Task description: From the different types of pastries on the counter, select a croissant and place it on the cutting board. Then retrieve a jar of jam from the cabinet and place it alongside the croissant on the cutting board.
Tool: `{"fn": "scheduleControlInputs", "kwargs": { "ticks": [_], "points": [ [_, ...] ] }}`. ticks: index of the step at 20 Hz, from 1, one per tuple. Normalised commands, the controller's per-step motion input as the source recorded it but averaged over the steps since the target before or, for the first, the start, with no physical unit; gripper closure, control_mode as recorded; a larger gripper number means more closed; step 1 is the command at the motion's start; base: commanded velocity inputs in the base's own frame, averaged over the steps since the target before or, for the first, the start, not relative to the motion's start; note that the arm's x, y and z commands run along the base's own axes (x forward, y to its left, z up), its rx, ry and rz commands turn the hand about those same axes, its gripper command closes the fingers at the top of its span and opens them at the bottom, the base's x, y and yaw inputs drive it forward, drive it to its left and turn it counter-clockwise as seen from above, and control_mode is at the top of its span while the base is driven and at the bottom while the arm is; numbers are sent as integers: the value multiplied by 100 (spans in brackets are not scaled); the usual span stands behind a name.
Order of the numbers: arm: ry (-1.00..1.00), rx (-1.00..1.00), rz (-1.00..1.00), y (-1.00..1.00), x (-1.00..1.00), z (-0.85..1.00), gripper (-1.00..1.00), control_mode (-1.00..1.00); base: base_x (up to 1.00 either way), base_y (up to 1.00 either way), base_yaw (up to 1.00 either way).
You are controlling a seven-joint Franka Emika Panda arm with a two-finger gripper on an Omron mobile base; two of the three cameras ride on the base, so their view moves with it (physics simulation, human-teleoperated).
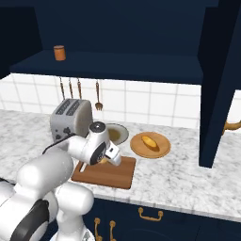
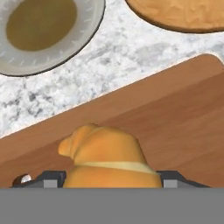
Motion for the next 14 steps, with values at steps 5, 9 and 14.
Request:
{"fn": "scheduleControlInputs", "kwargs": {
  "ticks": [5,9,14],
  "points": [
    [-3,-8,5,50,-21,-83,-100,-100,0,0,0],
    [-4,1,5,1,-41,-6,-100,-100,0,0,0],
    [0,0,6,0,-27,-5,-100,-100,0,0,0]
  ]
}}
